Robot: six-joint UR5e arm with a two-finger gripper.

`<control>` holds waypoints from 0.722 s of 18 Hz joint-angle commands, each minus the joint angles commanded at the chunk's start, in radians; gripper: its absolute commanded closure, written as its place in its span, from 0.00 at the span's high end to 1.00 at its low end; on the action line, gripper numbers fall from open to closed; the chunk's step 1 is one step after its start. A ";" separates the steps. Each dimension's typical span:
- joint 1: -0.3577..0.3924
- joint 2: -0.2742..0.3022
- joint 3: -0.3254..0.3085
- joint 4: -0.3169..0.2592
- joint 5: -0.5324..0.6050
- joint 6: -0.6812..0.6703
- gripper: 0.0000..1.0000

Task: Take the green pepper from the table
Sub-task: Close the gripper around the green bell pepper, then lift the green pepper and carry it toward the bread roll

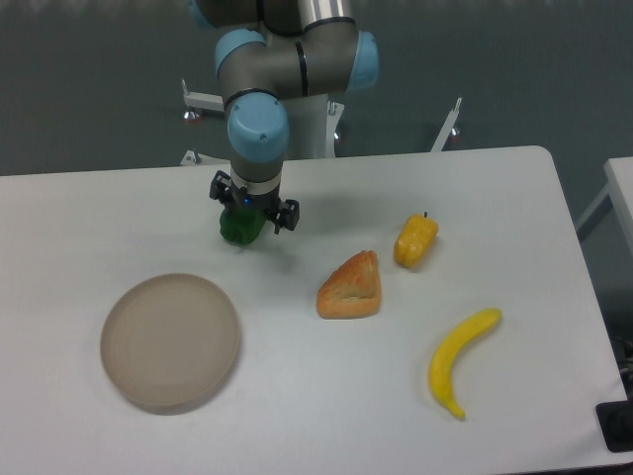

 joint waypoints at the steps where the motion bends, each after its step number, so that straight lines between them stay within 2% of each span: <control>1: 0.000 0.002 0.000 -0.002 0.000 0.000 1.00; 5: -0.017 0.009 -0.005 -0.009 -0.006 -0.003 1.00; 12: -0.041 -0.052 -0.026 0.009 0.008 -0.028 1.00; 13: -0.041 -0.055 -0.025 0.009 0.008 -0.028 0.96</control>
